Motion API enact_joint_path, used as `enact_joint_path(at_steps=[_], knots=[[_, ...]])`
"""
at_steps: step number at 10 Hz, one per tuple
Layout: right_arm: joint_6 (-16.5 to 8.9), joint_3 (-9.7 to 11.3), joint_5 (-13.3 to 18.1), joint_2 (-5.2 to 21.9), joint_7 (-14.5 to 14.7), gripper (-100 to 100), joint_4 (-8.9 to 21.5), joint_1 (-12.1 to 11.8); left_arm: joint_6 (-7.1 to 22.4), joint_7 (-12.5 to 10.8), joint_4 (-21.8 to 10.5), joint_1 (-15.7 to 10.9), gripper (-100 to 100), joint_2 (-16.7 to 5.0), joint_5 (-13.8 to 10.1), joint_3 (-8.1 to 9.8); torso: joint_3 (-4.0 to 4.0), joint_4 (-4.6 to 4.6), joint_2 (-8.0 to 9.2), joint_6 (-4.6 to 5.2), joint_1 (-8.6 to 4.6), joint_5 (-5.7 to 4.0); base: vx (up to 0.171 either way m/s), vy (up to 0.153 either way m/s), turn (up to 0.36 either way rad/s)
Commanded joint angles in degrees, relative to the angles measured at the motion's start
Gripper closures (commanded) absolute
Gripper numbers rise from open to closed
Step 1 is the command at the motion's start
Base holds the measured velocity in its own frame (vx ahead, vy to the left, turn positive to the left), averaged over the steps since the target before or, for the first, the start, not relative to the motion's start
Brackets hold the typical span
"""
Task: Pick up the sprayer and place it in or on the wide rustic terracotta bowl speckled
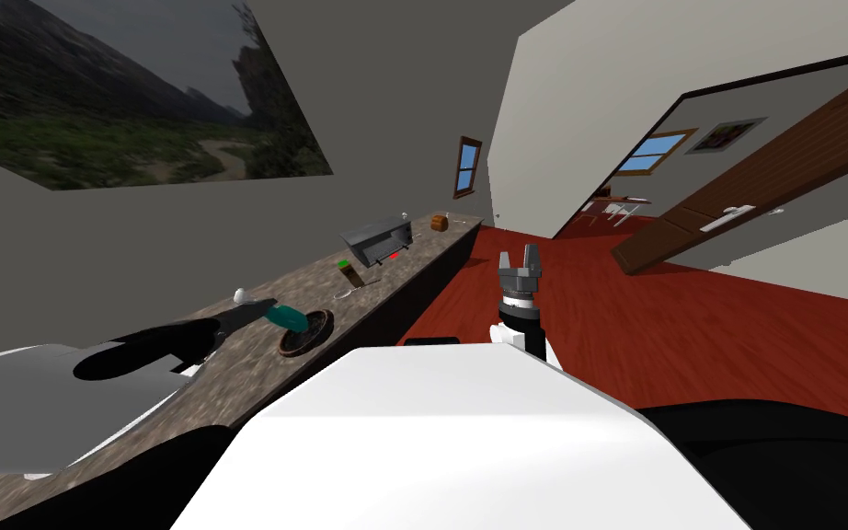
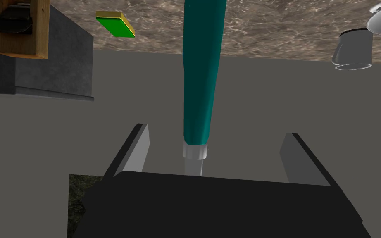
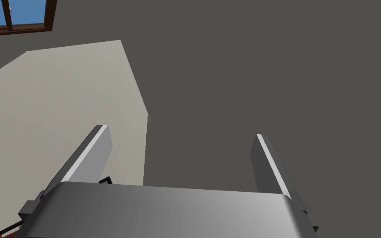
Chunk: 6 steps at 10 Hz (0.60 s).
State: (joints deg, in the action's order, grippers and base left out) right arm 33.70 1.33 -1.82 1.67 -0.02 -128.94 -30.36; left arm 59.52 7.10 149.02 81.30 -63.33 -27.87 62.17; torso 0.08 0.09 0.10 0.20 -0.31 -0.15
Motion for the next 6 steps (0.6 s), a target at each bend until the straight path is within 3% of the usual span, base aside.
enact_joint_path(at_steps=[1,6], knots=[[0.0,0.0,0.0,0.0,0.0,0,0.0,0.0,0.9,-0.9,-0.2,1.0,-100,-1.5,-2.0,2.60,0.00,0.00,0.00,0.00,0.00,0.00,-0.038,0.024,-0.011],[0.0,0.0,0.0,0.0,0.0,0,0.0,0.0,3.8,-3.1,-0.5,4.5,-100,-6.6,-9.3,11.85,0.00,0.00,-0.01,0.00,-0.04,-0.01,-0.034,0.016,-0.001]])
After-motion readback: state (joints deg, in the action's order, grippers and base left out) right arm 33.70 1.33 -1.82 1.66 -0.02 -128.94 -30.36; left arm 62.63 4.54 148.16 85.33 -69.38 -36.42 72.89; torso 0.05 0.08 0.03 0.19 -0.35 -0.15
